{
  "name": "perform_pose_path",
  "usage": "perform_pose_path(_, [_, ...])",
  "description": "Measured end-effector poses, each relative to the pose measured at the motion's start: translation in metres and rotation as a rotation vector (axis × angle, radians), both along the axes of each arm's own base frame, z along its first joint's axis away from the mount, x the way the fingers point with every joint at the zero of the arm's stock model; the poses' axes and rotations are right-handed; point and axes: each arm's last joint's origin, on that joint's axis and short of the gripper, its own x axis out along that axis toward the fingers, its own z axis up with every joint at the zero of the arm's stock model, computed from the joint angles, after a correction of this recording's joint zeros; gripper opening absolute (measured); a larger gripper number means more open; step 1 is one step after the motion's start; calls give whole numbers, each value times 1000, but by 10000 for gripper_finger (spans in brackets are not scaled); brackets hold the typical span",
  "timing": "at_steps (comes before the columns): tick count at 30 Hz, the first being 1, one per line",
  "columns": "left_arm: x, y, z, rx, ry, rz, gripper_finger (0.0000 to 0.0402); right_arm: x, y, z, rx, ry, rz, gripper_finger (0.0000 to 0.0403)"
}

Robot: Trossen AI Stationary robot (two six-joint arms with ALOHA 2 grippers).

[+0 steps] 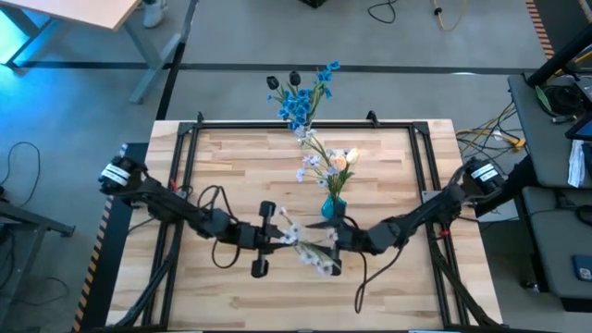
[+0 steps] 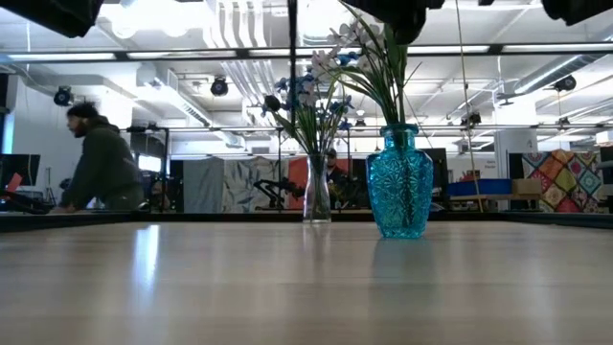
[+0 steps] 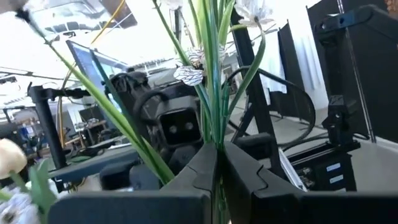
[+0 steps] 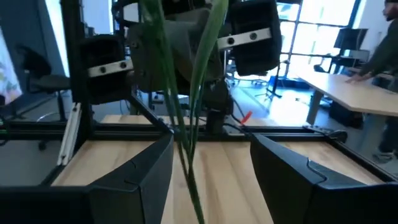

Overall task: Sort flowers into vase by color
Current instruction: Put the white flower into the blue vase

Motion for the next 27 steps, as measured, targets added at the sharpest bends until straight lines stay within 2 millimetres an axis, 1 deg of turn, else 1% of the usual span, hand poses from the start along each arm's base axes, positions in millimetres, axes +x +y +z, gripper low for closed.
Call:
perform_pose_path(3, [8,-1,-1,4,3,3,0,4,-2,2,31,-11,35,205])
perform_pose_path(7, [14,0,0,14,-1,-27,0,8,0,1,27,-9,66,205])
perform_pose_path(11, [17,4,1,7,-6,-27,0,12,2,2,27,-10,76,190])
perform_pose_path(15, [18,8,0,-21,-1,-79,0,17,2,2,15,-11,67,150])
perform_pose_path(22, [17,12,-2,-52,5,-81,2,19,1,5,-5,-17,62,52])
perform_pose_path(25, [14,13,-3,-60,15,-76,17,18,1,6,-28,-15,60,19])
perform_pose_path(27, [11,14,-3,-67,20,-78,33,16,0,8,-34,-20,56,14])
